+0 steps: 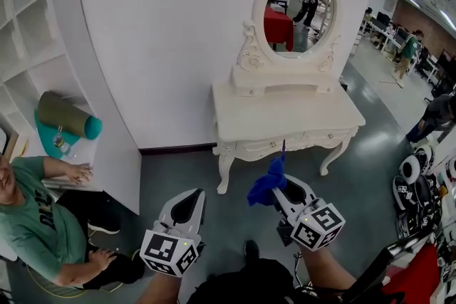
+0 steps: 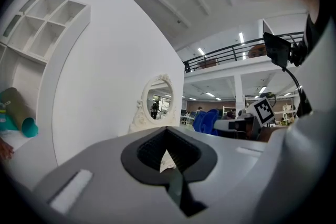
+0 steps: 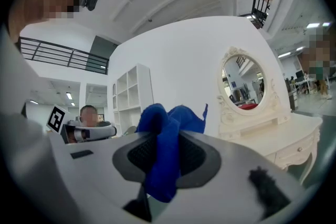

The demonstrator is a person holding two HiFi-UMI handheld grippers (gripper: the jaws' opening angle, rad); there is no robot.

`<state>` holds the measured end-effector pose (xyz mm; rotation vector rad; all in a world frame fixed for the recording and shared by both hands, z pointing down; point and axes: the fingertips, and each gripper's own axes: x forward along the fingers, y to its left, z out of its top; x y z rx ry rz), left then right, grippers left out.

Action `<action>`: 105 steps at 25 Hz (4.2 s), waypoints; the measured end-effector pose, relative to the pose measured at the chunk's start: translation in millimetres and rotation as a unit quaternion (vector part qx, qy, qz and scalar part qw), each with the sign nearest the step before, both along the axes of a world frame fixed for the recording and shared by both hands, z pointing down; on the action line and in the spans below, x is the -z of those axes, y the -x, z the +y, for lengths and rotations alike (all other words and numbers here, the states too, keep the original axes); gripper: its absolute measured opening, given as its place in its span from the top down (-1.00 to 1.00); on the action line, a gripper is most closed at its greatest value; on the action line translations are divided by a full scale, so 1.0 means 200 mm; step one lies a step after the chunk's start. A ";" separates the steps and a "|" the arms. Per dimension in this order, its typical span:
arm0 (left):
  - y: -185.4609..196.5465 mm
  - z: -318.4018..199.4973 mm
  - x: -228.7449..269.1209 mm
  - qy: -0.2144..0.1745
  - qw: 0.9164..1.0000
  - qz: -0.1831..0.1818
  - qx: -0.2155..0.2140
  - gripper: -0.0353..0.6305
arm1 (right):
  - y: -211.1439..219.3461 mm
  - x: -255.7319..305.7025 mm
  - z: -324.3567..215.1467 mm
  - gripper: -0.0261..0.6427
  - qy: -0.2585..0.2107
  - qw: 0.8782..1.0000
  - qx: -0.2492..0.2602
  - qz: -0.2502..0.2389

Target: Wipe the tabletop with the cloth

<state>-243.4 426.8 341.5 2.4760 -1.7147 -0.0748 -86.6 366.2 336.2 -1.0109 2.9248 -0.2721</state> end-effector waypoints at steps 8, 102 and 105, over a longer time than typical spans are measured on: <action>-0.10 -0.34 0.04 -0.005 1.000 -0.004 0.027 0.88 | -0.08 0.02 -0.37 0.64 -0.006 0.999 0.036 -0.003; 0.58 -2.25 -0.79 0.147 0.972 0.017 0.182 0.88 | 1.29 -1.64 -2.91 0.64 0.112 0.895 0.230 0.365; 0.58 -2.22 -0.81 0.152 0.972 0.019 0.177 0.87 | 1.30 -1.69 -2.90 0.64 0.129 0.892 0.223 0.373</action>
